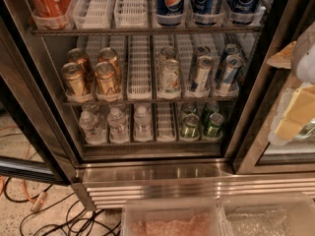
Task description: Pick green can from bottom shelf of fridge
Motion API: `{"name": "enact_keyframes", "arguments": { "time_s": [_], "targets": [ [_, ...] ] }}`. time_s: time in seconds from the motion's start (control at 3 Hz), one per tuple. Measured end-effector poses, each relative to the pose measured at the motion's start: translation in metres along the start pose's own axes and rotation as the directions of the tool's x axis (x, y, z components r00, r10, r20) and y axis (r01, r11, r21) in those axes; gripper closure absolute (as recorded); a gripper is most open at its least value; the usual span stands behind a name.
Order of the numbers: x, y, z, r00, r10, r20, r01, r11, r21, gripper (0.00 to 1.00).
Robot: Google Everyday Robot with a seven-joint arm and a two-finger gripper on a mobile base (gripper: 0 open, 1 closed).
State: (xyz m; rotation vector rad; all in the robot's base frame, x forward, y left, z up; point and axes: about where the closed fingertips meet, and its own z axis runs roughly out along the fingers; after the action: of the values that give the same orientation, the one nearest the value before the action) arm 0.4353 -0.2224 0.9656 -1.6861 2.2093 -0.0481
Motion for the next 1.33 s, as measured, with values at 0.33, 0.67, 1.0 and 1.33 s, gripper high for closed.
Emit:
{"name": "enact_keyframes", "arguments": {
  "time_s": [0.33,0.67,1.0,1.33],
  "targets": [
    [0.02,0.01,0.022,0.994,0.054,0.095,-0.051,0.9983,-0.027,0.0],
    [0.025,0.025,0.05,0.988,0.062,0.14,-0.048,0.9941,-0.098,0.0],
    [0.033,0.028,0.076,0.98,0.092,0.177,-0.063,0.9844,-0.164,0.0],
    [0.033,0.028,0.076,0.98,0.093,0.177,-0.063,0.9844,-0.164,0.0]
  ]
}}
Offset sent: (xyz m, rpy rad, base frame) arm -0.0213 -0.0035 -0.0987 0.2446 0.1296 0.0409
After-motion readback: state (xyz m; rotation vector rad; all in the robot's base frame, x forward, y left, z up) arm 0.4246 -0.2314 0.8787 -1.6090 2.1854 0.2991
